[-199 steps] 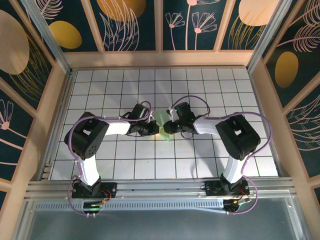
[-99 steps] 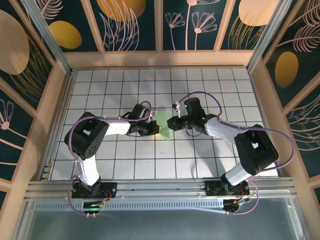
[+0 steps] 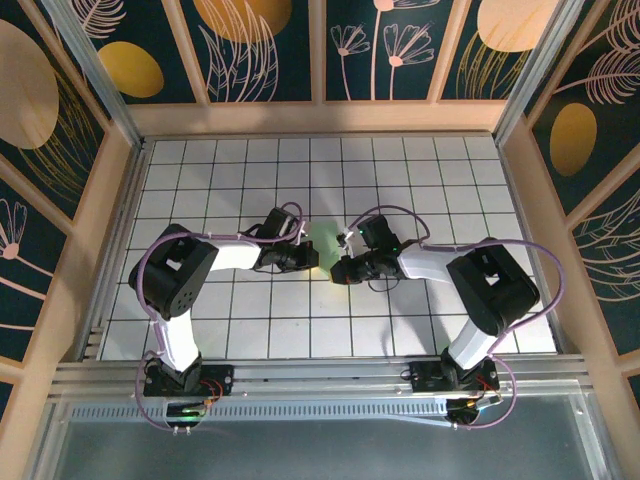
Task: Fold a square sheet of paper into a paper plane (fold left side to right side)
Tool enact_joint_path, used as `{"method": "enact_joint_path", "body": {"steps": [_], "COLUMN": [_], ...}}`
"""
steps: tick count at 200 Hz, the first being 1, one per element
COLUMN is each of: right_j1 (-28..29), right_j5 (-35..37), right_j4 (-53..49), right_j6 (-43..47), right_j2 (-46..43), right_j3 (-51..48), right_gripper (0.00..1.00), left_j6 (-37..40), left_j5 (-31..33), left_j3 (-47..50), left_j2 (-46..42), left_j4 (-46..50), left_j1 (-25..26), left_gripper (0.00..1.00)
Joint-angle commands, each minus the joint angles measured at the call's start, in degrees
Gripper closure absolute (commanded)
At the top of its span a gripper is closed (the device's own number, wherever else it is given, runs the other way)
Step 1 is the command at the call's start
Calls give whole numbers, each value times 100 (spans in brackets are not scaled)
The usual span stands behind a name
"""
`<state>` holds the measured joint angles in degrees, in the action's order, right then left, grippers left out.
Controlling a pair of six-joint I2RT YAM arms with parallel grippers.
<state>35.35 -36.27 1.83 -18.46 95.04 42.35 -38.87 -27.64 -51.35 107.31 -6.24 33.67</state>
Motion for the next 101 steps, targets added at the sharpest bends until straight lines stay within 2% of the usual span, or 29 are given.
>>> {"method": "enact_joint_path", "body": {"steps": [1,101], "right_j1": [-2,-10], "right_j5": [-29,-25], "right_j4": [185,161], "right_j6": [-78,-202], "right_j2": [107,372], "right_j3": [-61,-162], "right_gripper": [100,100], "left_j6": [24,38], "left_j5": [550,549], "left_j3": [161,143], "left_j2": [170,162], "left_j4": [589,606], "left_j1": [-18,-21], "left_gripper": [100,100]}}
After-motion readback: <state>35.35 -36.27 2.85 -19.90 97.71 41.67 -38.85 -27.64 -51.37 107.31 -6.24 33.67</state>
